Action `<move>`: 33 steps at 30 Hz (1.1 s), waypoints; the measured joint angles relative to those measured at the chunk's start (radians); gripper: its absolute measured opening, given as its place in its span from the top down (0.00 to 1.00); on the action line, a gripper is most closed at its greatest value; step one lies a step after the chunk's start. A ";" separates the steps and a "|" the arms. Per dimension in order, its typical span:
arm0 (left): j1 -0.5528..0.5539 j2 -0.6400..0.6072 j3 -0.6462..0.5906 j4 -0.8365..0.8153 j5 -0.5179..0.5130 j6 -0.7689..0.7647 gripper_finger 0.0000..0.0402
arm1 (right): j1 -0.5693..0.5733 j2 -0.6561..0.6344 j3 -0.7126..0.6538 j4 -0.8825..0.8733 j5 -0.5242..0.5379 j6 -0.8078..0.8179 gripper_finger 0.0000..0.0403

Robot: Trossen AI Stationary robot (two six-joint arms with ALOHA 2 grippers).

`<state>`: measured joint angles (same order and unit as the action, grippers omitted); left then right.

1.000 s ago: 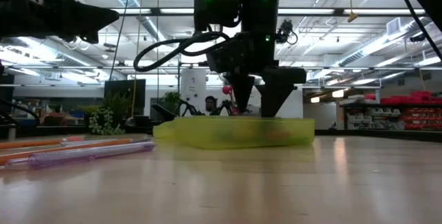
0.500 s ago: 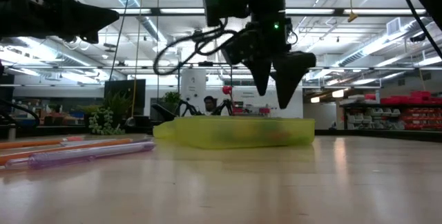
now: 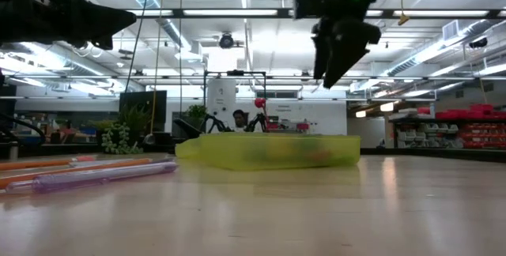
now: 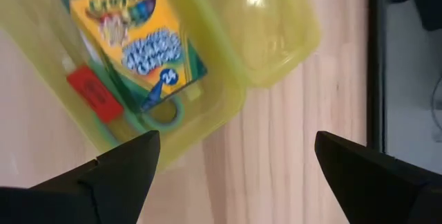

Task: Pack school essentials
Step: Put the left orange pencil into the yellow supply box

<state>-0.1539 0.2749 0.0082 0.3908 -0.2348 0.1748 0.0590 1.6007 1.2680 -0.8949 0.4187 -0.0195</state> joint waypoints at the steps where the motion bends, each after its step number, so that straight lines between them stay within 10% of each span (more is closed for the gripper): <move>1: 0.000 0.000 0.000 0.000 0.000 0.000 0.92 | 0.000 -0.040 -0.034 0.032 0.001 0.013 0.02; 16: 0.000 0.000 0.000 0.000 0.000 0.000 0.93 | -0.032 -0.538 -0.469 0.508 0.021 -0.003 0.02; 29: 0.000 0.000 0.000 0.001 0.000 -0.003 0.93 | -0.098 -0.796 -0.683 0.694 -0.160 0.031 0.10; 33: -0.002 0.000 0.000 0.000 0.001 -0.215 0.94 | -0.098 -0.870 -0.767 0.787 -0.199 0.024 0.14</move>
<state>-0.1555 0.2749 0.0078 0.3912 -0.2342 -0.0397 -0.0391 0.7309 0.5008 -0.1076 0.2202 0.0044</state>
